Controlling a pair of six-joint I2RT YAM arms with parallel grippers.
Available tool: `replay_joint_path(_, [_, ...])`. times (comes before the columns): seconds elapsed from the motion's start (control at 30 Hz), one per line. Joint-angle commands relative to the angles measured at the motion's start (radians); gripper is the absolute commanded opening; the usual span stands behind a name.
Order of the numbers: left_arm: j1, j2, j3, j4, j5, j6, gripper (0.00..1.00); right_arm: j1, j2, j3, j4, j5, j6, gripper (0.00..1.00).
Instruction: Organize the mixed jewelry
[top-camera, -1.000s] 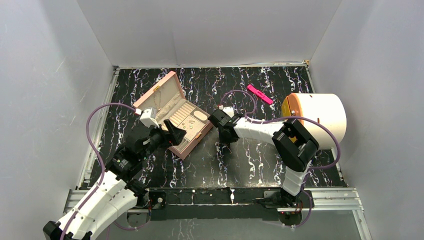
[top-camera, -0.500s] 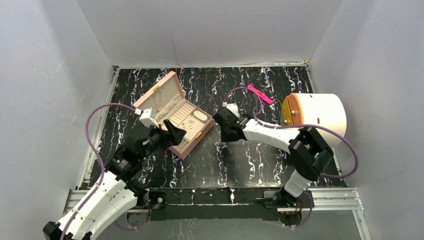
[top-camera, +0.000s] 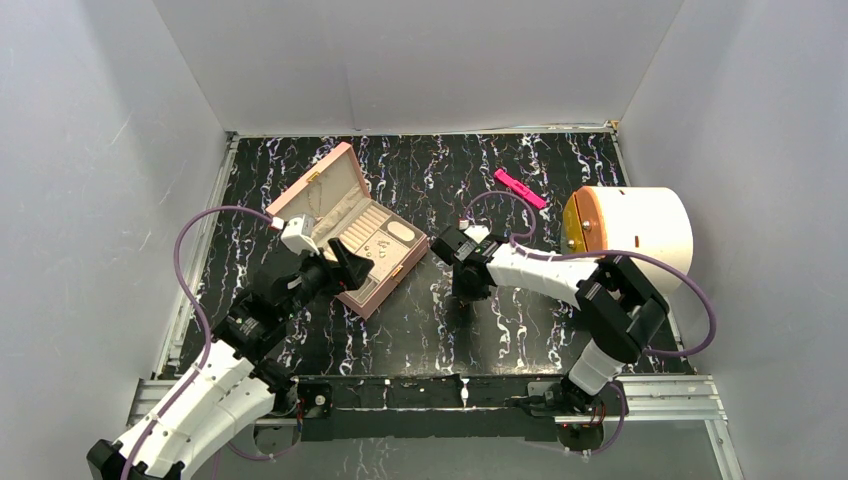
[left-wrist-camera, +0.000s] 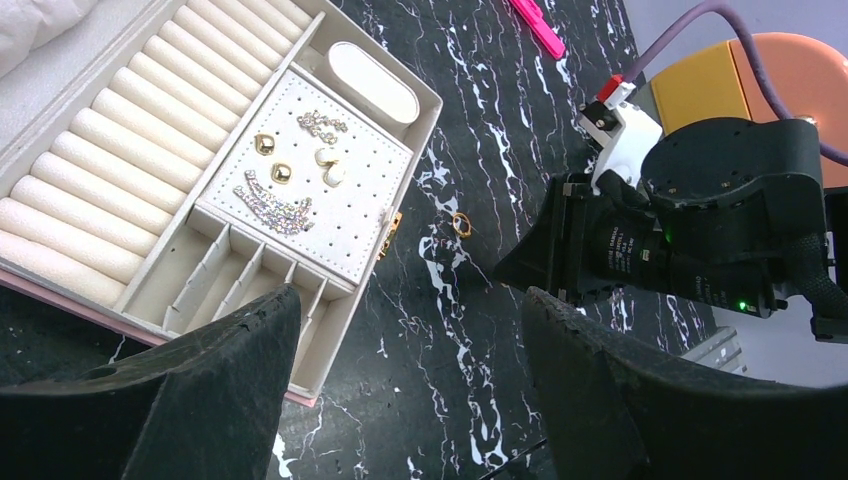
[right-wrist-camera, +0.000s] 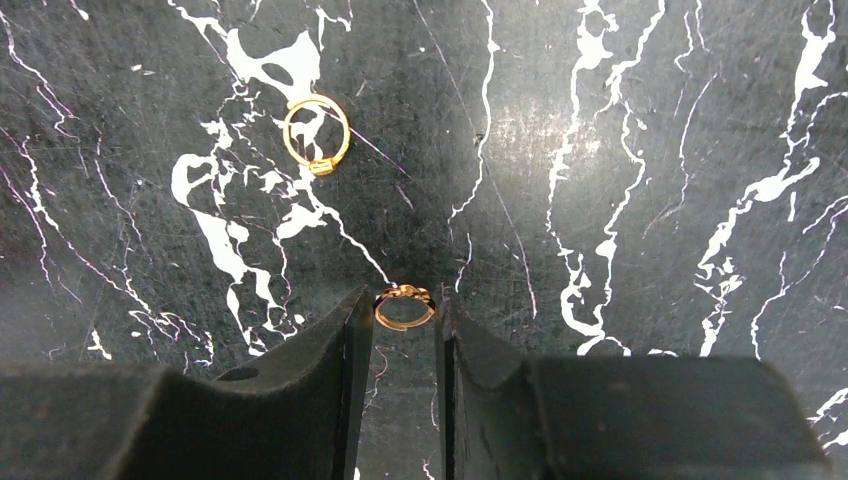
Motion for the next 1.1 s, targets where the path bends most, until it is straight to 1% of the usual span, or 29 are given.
replay_joint_path(0.0, [-0.002,0.005,-0.004,0.028,0.006,-0.005,0.78,0.007,0.017,0.017,-0.048,0.010,0.067,0.37])
replay_joint_path(0.13, [-0.002,0.002,-0.004,0.025,0.005,-0.001,0.78,0.006,0.048,0.023,-0.051,0.002,0.076,0.38])
replay_joint_path(0.33, [-0.002,-0.003,-0.002,0.010,-0.004,0.007,0.78,0.007,0.050,0.023,-0.032,-0.016,0.079,0.37])
replay_joint_path(0.5, [-0.002,0.000,-0.004,0.015,-0.004,0.005,0.78,0.006,0.032,0.027,-0.036,-0.015,0.078,0.47])
replay_joint_path(0.6, [-0.003,0.003,-0.006,0.015,-0.004,0.005,0.78,0.006,0.009,0.026,-0.028,-0.003,0.057,0.49])
replay_joint_path(0.8, [-0.002,0.005,-0.008,0.015,-0.003,0.005,0.78,0.006,-0.027,0.018,-0.009,0.032,-0.064,0.37])
replay_joint_path(0.9, [-0.002,0.006,-0.011,0.015,-0.004,0.005,0.78,0.006,-0.032,0.008,-0.002,0.022,-0.103,0.33])
replay_joint_path(1.07, [-0.002,0.008,-0.015,0.021,-0.001,0.002,0.78,-0.006,-0.009,0.009,-0.002,0.006,-0.151,0.32])
